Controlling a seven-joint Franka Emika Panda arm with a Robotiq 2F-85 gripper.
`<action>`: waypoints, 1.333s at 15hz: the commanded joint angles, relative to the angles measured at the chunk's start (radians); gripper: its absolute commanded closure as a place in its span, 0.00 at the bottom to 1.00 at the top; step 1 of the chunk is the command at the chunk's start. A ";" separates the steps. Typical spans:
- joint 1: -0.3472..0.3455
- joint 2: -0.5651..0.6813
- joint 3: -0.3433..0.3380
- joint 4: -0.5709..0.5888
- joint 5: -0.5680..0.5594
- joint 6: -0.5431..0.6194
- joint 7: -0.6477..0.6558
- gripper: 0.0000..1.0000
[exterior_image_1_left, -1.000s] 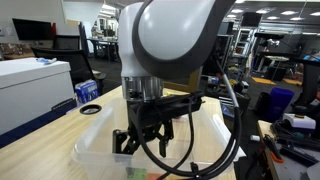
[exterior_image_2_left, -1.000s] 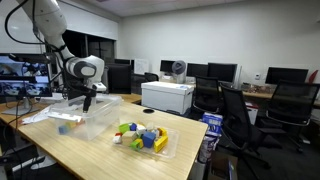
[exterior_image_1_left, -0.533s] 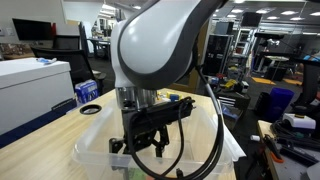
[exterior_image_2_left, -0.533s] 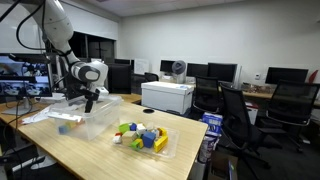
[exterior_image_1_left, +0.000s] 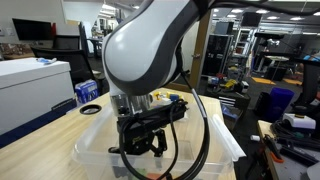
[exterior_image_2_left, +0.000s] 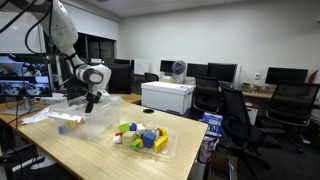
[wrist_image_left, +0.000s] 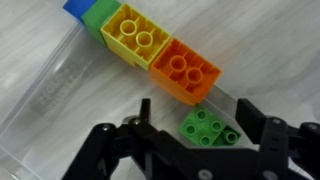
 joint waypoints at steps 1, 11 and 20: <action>0.026 0.021 -0.030 0.042 -0.032 -0.058 0.002 0.44; 0.121 0.003 -0.161 0.078 -0.272 -0.194 0.357 1.00; 0.121 -0.003 -0.136 0.140 -0.310 -0.311 0.432 0.40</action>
